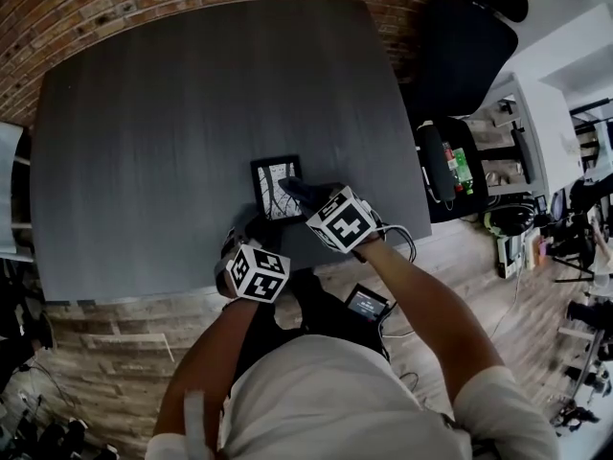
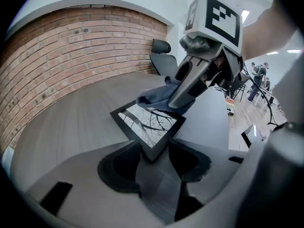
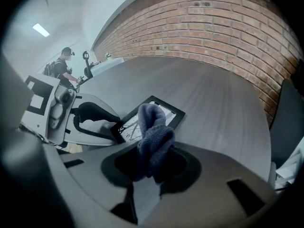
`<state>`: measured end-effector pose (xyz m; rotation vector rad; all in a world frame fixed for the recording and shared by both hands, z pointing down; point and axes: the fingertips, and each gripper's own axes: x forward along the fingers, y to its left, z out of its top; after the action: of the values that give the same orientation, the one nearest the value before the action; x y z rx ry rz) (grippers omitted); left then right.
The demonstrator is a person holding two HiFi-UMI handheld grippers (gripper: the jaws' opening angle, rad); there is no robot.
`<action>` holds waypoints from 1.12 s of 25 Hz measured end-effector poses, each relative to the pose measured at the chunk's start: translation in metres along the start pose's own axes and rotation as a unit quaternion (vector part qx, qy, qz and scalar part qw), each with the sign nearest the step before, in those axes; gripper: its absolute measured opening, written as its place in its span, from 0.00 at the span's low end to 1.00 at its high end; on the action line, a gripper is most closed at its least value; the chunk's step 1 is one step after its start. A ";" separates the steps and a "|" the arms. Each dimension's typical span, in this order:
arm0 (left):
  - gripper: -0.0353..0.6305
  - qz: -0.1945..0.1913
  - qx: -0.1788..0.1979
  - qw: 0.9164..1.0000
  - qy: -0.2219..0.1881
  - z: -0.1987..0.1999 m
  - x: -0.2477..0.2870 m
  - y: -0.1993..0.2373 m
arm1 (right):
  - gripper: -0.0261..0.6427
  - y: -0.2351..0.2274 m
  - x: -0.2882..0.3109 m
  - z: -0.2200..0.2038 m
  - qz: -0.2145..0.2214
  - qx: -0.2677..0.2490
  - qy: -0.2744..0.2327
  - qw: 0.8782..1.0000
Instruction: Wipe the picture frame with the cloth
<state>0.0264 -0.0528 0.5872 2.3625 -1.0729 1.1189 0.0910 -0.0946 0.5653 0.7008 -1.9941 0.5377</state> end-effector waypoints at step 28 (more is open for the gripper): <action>0.16 -0.037 -0.074 0.995 -0.051 0.008 -0.014 0.070 | 0.19 0.072 -0.029 0.014 0.074 0.112 -0.135 0.982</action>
<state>-0.0275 -0.0970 0.5691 2.3425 -1.0547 0.8697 0.0464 -0.0424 0.5261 0.8012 -2.2732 0.8019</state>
